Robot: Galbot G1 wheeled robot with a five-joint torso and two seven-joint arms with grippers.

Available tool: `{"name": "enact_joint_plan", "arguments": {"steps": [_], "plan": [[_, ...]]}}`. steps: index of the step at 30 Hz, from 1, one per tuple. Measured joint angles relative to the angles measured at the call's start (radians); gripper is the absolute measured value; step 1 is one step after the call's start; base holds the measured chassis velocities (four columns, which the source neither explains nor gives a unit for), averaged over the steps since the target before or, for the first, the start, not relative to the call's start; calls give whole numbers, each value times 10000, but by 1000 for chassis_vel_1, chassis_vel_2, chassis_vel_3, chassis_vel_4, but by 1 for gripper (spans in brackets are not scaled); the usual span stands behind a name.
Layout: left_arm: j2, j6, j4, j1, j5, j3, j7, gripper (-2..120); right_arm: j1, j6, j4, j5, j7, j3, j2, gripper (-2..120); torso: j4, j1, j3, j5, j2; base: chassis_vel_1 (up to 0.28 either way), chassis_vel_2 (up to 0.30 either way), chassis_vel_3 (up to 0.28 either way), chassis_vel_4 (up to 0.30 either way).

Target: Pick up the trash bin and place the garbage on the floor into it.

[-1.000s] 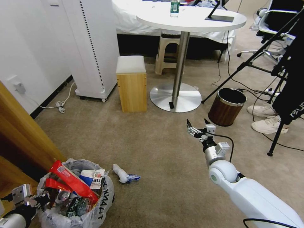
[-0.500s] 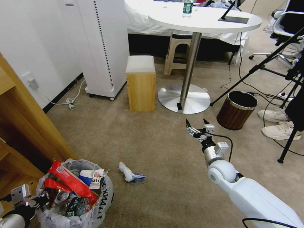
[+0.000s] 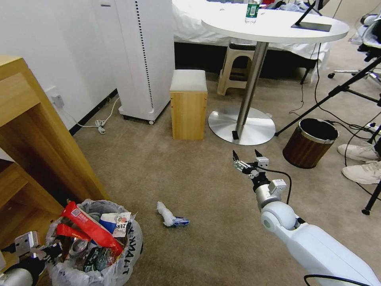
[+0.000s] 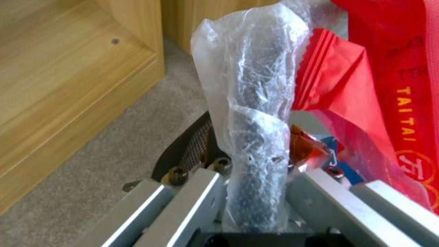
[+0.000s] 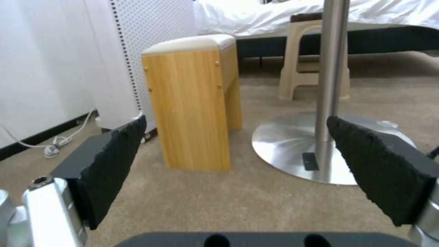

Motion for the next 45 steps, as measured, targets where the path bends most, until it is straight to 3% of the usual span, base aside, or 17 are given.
{"name": "enact_joint_plan", "arguments": {"steps": [36, 41, 45], "plan": [[-42, -144, 10, -71, 250, 252, -30, 1, -125, 96, 76, -148, -37, 41, -48, 100, -1, 0, 2, -1, -1, -32, 35, 27, -32], [-119, -157, 31, -79, 339, 388, -27, 1, -140, 52, 55, -101, -12, -315, -61, 100, 0, 0, -1, -2, 0, -6, 1, 11, -21], [-149, -161, 29, -104, 394, 477, -27, 1, 130, -307, 128, 858, -401, -1043, -138, 100, 0, 0, -1, 0, 0, 0, 0, 0, 0]]}}
